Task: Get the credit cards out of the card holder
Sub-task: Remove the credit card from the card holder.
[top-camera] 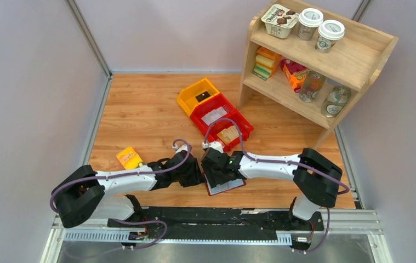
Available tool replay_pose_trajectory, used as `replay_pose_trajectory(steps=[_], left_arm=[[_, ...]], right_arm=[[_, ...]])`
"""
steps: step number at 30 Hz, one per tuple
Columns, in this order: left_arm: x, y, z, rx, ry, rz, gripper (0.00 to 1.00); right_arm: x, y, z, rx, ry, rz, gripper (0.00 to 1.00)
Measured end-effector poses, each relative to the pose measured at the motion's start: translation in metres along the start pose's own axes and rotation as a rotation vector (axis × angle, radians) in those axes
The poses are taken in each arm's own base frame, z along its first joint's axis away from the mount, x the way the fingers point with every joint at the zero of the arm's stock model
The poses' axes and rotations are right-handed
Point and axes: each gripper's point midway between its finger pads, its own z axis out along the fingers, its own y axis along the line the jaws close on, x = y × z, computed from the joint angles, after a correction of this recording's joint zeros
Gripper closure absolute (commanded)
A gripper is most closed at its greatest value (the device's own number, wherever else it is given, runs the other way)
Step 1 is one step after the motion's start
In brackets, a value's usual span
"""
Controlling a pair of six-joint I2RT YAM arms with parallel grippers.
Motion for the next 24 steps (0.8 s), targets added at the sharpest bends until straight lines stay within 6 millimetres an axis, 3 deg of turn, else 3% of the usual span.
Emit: replay_pose_trajectory(steps=[11, 17, 24], left_arm=[[0.001, -0.002, 0.001, 0.011, 0.008, -0.007, 0.55], [0.002, -0.002, 0.0, 0.005, 0.013, -0.002, 0.55], [-0.006, -0.023, -0.007, 0.036, 0.005, 0.02, 0.56]], right_arm=[[-0.003, -0.001, -0.001, -0.084, -0.009, 0.044, 0.41], [-0.006, -0.011, -0.005, -0.209, -0.023, 0.15, 0.48], [-0.009, -0.026, -0.003, -0.357, -0.036, 0.307, 0.49]])
